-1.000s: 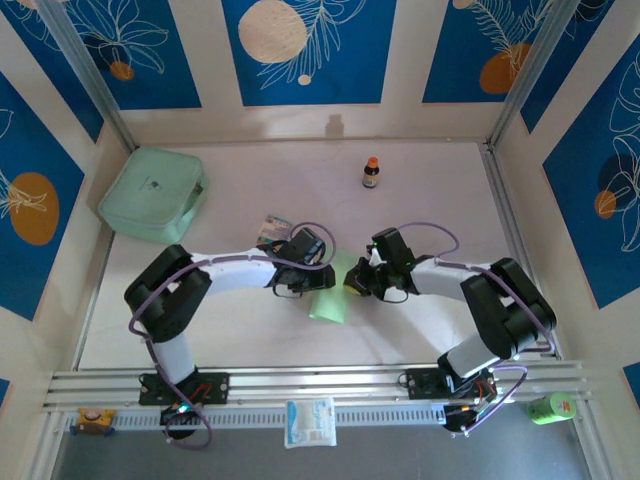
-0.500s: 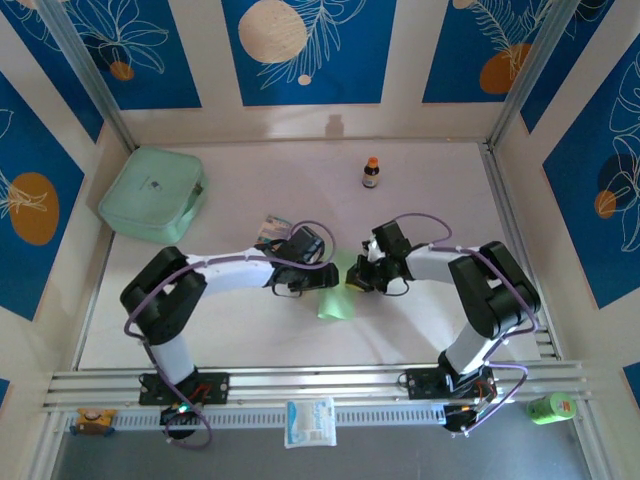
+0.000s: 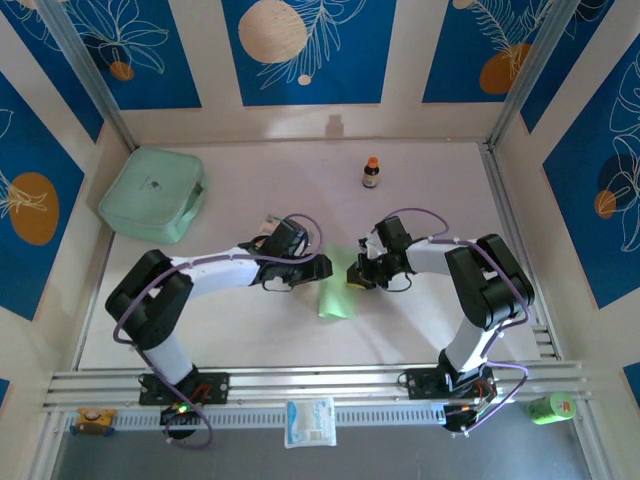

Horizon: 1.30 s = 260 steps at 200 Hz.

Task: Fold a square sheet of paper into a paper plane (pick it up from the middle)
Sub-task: Hold the square sheet of paper at the center of the table.

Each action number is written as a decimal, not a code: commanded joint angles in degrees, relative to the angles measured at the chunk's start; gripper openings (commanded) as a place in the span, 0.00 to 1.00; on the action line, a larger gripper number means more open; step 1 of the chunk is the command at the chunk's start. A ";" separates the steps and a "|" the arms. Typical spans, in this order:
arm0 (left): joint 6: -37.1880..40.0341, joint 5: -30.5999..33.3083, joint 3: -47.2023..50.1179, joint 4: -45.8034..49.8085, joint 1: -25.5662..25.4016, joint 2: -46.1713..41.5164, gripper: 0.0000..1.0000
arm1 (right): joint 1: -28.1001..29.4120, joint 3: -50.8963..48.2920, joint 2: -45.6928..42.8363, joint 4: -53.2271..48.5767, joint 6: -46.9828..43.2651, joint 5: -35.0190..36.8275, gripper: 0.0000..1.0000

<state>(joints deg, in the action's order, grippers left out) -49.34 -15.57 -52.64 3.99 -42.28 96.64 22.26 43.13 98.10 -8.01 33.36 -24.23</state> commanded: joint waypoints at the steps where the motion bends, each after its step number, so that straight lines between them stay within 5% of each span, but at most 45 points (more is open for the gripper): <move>1: 1.23 -3.61 0.13 -2.45 1.05 1.81 0.60 | -0.44 0.88 0.90 -1.13 -1.20 -2.05 0.10; 84: 1.38 -10.83 -1.50 -5.83 1.86 7.08 0.54 | -0.97 0.99 1.65 -1.00 -1.20 -2.44 0.10; 141: 1.33 -8.01 -1.31 -3.91 1.77 8.04 0.43 | -1.07 1.51 1.36 -0.79 -0.40 -3.19 0.14; 260: 1.95 -2.15 -1.59 0.64 1.68 8.94 0.40 | -10.63 -7.77 -24.82 -5.75 9.66 4.52 0.17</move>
<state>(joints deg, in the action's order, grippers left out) -49.89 -20.97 -53.17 -0.01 -40.75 103.72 12.38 37.54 75.72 -10.46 41.25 -20.05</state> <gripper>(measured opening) 0.396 0.171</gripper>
